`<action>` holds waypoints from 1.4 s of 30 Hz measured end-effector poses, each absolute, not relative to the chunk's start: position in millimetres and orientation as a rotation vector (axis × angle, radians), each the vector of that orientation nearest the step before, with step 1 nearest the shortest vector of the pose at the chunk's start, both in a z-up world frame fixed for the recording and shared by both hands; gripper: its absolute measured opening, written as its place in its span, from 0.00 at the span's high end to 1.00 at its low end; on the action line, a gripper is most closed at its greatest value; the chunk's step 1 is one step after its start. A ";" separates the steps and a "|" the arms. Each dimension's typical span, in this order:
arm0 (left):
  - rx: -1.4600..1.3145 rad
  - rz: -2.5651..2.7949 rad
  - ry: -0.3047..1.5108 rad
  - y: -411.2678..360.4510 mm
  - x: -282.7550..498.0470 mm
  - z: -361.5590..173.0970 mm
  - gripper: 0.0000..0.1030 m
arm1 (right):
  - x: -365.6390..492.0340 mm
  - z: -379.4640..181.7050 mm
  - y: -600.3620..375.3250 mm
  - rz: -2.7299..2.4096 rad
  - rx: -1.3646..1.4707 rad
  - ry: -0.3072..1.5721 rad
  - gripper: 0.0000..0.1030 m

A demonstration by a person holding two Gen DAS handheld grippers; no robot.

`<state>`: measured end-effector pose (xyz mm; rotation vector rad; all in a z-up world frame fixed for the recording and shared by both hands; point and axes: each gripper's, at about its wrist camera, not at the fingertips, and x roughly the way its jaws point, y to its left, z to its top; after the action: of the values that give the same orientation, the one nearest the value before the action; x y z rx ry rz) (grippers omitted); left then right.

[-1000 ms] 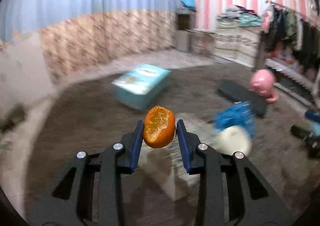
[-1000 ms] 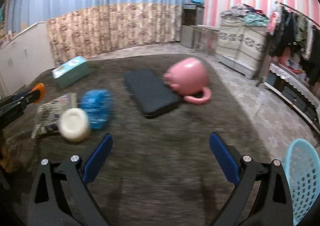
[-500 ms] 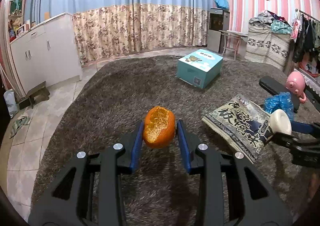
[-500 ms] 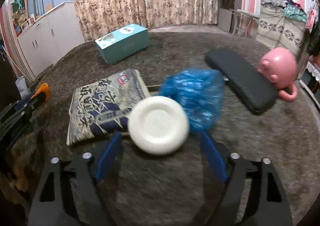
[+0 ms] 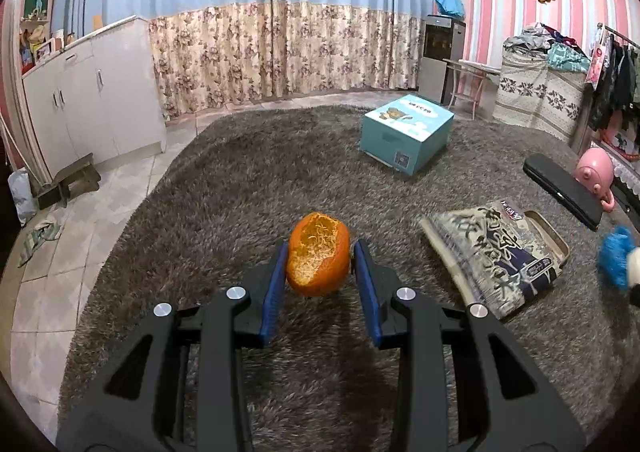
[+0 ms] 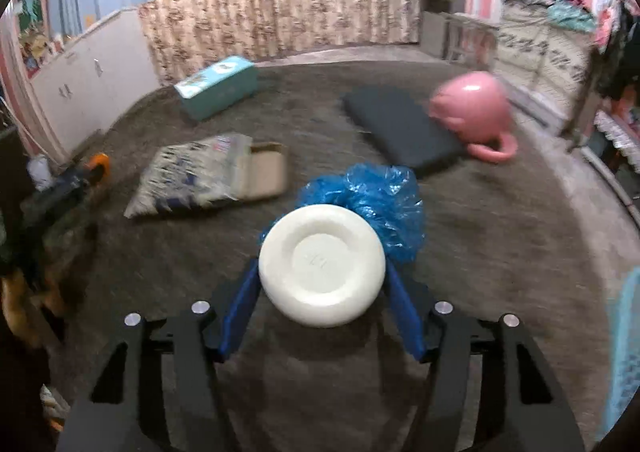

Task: Collect trash
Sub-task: 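Carry the white lid and orange peel to the basket and open the right tool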

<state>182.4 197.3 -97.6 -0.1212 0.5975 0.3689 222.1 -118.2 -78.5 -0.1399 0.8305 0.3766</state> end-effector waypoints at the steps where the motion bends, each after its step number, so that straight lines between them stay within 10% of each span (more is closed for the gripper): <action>1: -0.113 0.375 0.589 196.0 180.7 -95.5 0.68 | 221.9 -78.5 -130.0 0.363 -0.144 0.839 0.41; 29: -0.068 0.386 0.595 182.1 173.8 -92.7 0.68 | 221.6 -98.2 -227.1 0.276 -0.003 0.832 0.26; 34: -0.040 0.390 0.596 178.0 174.2 -93.9 0.68 | 224.1 -109.9 -211.2 0.276 -0.050 0.858 0.43; 42: -0.007 0.336 0.570 149.8 170.8 -71.2 0.68 | 204.4 -63.0 -253.9 0.250 0.056 0.729 0.43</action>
<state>170.8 149.8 -71.2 -0.0070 0.5700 0.3362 204.4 -253.9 -63.0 0.0565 0.7290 0.2500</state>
